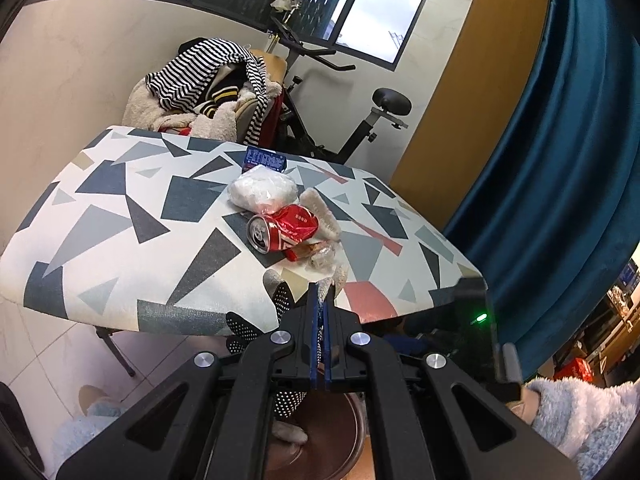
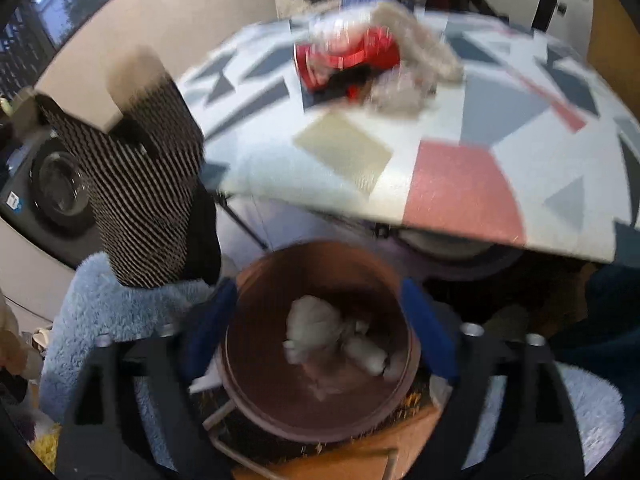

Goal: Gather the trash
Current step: 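Open both grippers to drop the tissue and glove into the bin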

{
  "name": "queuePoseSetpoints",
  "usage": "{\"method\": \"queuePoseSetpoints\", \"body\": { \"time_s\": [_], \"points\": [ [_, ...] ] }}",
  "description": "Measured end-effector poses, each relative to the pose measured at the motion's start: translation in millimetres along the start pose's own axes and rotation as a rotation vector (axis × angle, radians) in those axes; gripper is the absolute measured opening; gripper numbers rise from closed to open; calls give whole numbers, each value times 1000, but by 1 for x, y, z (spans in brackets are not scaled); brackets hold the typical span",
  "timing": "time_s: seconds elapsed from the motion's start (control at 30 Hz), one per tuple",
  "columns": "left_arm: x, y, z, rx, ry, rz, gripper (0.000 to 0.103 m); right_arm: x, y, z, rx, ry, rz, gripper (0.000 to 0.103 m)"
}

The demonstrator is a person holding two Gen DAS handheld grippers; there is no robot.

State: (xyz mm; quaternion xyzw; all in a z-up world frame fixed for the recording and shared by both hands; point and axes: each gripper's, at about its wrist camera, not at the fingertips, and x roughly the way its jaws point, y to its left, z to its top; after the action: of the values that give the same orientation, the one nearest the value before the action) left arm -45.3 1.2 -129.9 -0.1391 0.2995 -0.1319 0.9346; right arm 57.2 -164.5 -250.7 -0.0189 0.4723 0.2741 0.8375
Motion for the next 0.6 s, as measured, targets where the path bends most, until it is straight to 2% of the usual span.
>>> {"method": "queuePoseSetpoints", "body": {
  "time_s": [0.1, 0.17, 0.37, 0.6],
  "points": [
    [3, 2, -4, -1, 5, -7, 2, -15, -2, 2, -45, -82, -36, 96],
    [6, 3, -8, 2, 9, -13, 2, -26, -4, 1, -82, -149, -64, 97],
    [19, -1, -25, 61, 31, -23, 2, -39, -18, -6, -92, -270, -124, 97],
    [43, 4, -52, 39, 75, -59, 2, -37, -24, -10, -67, -281, -199, 97]
  ]
}}
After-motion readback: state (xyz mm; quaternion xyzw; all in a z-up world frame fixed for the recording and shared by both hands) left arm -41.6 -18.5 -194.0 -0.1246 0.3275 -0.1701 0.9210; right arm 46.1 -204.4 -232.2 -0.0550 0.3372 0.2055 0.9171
